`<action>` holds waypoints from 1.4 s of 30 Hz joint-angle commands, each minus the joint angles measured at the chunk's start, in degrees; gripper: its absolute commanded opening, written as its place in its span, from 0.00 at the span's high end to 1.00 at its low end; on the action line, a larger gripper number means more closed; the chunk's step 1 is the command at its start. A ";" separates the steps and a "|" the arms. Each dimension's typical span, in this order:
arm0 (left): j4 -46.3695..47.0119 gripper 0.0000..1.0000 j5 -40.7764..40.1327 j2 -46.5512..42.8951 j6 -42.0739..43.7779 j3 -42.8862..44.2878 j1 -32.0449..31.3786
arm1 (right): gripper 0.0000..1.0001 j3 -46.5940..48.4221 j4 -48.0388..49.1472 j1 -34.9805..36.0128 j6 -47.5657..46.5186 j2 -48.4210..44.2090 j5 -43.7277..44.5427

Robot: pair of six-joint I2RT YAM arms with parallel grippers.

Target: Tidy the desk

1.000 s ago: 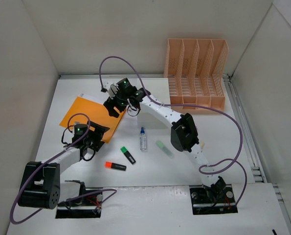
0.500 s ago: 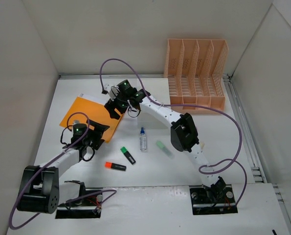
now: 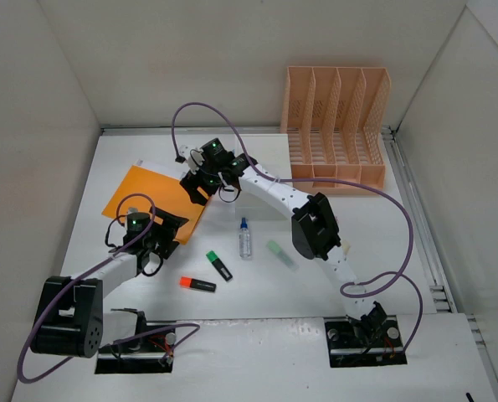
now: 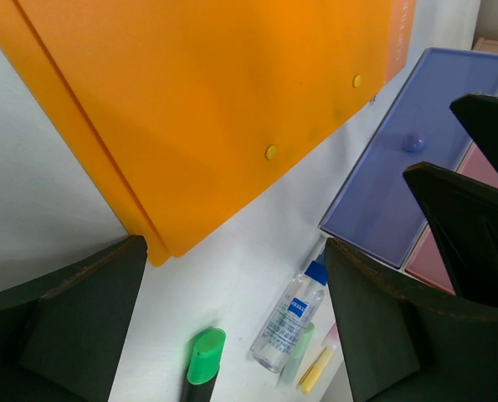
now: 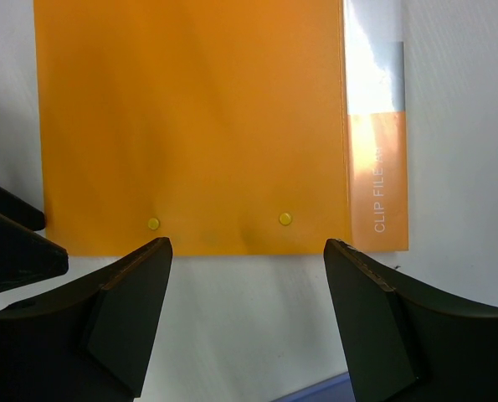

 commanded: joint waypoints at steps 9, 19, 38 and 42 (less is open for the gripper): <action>3.23 0.17 -0.48 2.08 2.41 2.61 -0.26 | 0.29 0.66 2.18 -0.17 -0.10 -3.31 1.24; 4.20 0.17 1.63 -1.52 1.71 2.79 -0.26 | 0.29 -0.13 2.18 -0.17 -0.45 -2.79 2.38; 7.98 0.18 1.89 4.19 2.85 2.35 -0.26 | 0.29 -0.30 2.09 -0.17 -0.71 -2.26 3.00; 6.05 0.18 1.72 3.40 3.29 2.35 -0.26 | 0.29 -0.30 2.26 -0.43 -0.54 -2.26 2.82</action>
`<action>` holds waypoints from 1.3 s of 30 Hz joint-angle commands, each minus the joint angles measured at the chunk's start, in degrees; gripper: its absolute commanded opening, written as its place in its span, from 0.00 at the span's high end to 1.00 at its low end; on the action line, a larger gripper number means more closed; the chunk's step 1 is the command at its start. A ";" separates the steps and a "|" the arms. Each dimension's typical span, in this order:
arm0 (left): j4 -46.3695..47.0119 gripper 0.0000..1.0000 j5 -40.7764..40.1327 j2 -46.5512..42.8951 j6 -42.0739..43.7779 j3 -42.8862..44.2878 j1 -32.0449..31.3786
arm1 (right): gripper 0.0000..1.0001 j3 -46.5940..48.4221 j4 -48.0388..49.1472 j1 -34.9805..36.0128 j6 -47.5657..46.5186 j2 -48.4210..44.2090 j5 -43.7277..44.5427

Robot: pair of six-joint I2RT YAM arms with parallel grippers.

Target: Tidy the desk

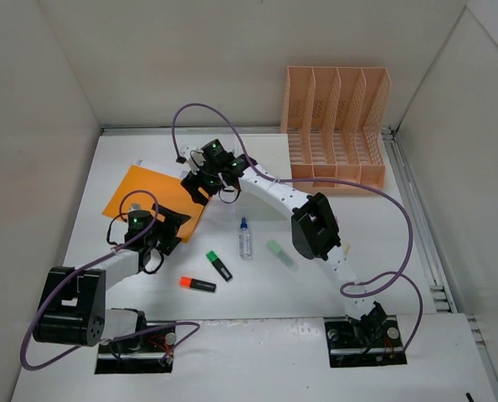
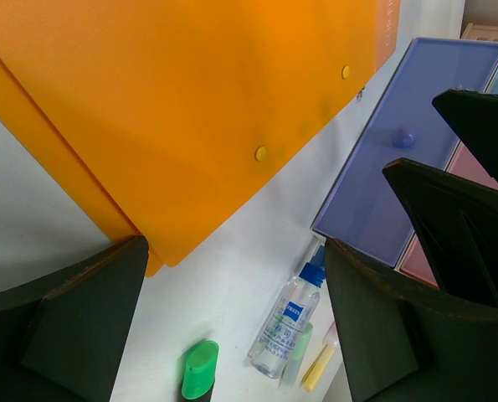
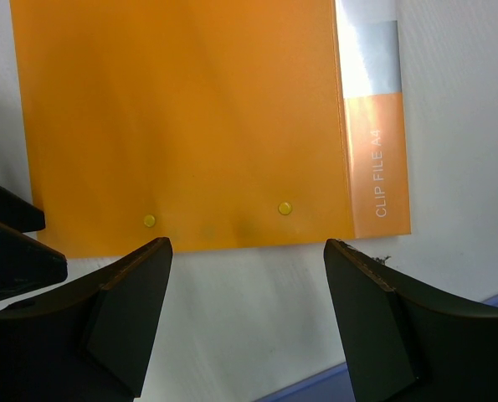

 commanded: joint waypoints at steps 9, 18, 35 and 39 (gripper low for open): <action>4.63 0.21 -1.24 2.12 0.86 0.31 0.27 | 0.29 0.16 2.13 -0.34 0.14 -2.34 0.13; 15.27 0.26 -3.44 1.69 -2.13 -3.91 0.79 | 0.29 -0.81 2.13 -0.52 0.14 -3.05 -0.13; 20.90 0.25 -3.88 -0.87 -2.92 -5.76 1.32 | 0.15 -9.25 3.10 -1.40 -19.44 -7.62 -8.92; 22.04 0.25 -2.91 0.54 -3.18 -5.41 1.85 | 0.14 -11.00 3.80 -1.49 -23.67 -8.41 -10.68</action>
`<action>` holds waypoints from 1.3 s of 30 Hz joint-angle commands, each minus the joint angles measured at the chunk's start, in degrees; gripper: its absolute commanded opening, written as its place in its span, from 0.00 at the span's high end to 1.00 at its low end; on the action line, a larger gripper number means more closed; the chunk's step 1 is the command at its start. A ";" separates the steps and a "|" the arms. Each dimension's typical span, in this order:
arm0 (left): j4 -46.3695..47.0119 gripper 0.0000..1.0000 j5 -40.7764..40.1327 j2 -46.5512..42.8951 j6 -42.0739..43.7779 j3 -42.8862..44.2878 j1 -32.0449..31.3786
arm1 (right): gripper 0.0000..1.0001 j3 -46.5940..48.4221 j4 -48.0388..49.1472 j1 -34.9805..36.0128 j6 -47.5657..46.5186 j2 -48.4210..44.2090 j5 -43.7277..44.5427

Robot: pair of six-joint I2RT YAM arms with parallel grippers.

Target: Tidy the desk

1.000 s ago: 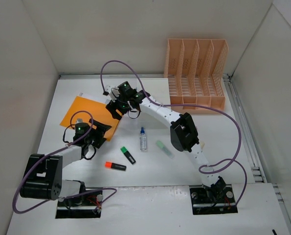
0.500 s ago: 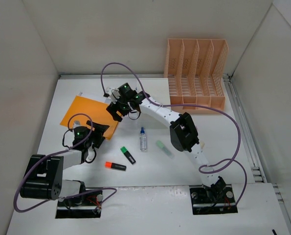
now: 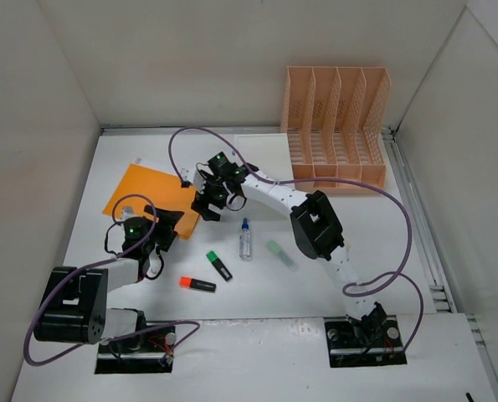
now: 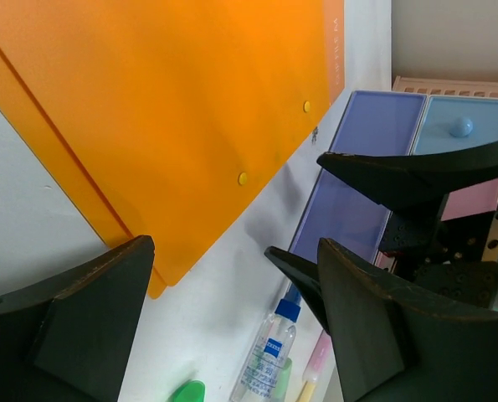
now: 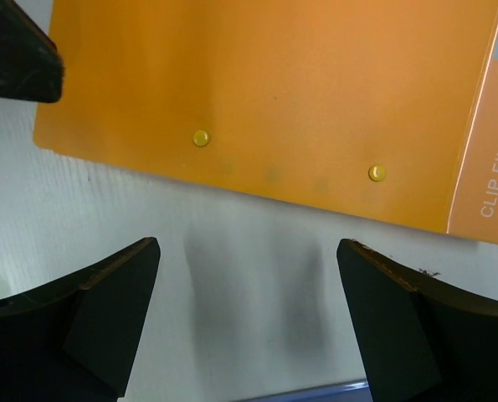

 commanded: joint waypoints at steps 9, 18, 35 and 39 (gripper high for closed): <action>0.34 0.20 0.15 -5.48 -0.30 -0.65 2.30 | 0.15 -2.45 4.57 -0.13 -12.77 -8.29 -7.03; -24.52 0.13 -2.48 -22.87 4.79 3.56 7.39 | 0.14 -4.04 5.89 6.02 -23.41 -7.15 0.18; -48.53 0.10 -3.72 -39.42 6.20 3.57 12.49 | 0.14 -5.17 10.02 9.19 -32.29 -4.42 7.74; -52.65 0.09 -4.07 -41.62 6.12 4.53 13.02 | 0.14 -6.58 10.20 9.63 -35.01 -4.25 8.35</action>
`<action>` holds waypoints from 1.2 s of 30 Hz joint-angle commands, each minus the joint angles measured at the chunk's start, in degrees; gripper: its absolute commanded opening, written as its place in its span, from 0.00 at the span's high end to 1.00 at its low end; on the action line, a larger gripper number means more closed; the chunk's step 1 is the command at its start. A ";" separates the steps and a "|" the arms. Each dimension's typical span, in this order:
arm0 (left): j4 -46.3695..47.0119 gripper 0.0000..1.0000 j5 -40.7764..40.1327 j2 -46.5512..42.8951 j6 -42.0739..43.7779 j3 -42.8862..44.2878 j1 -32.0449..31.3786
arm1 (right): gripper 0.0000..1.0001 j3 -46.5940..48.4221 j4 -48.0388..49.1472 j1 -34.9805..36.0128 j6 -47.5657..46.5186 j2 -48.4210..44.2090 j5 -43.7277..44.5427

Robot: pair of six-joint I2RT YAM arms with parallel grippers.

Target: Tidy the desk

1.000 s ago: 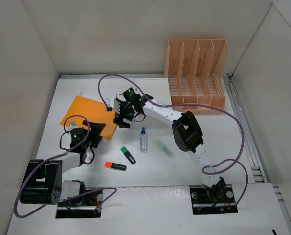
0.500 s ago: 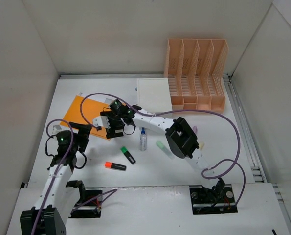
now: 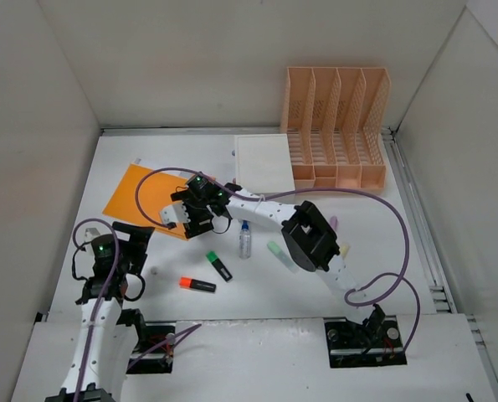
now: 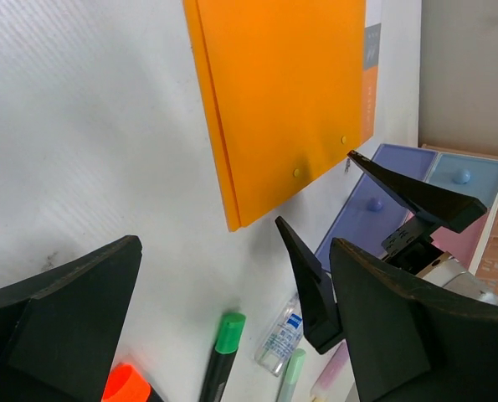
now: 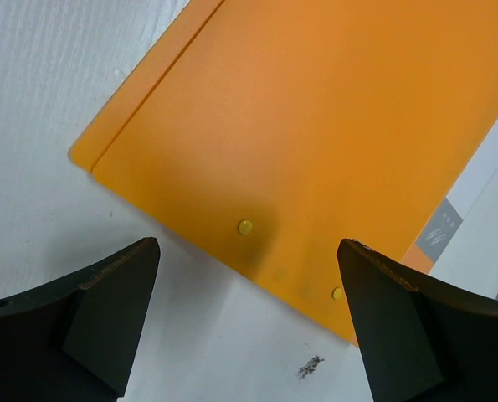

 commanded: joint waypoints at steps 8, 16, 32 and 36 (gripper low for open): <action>-11.97 0.05 -2.79 -6.02 1.20 5.21 1.66 | 0.14 -1.91 4.17 1.78 -5.72 -0.33 2.64; -14.87 0.04 -3.76 -9.71 0.14 4.94 1.66 | 0.14 -0.24 5.84 2.05 -3.79 1.34 3.95; -13.73 0.04 -2.09 -10.50 -0.47 3.10 1.66 | 0.16 1.43 9.45 1.52 5.70 -0.86 4.13; -12.24 0.04 -1.65 -10.24 -0.91 2.22 1.66 | 0.17 2.13 10.15 1.44 7.37 -1.47 4.31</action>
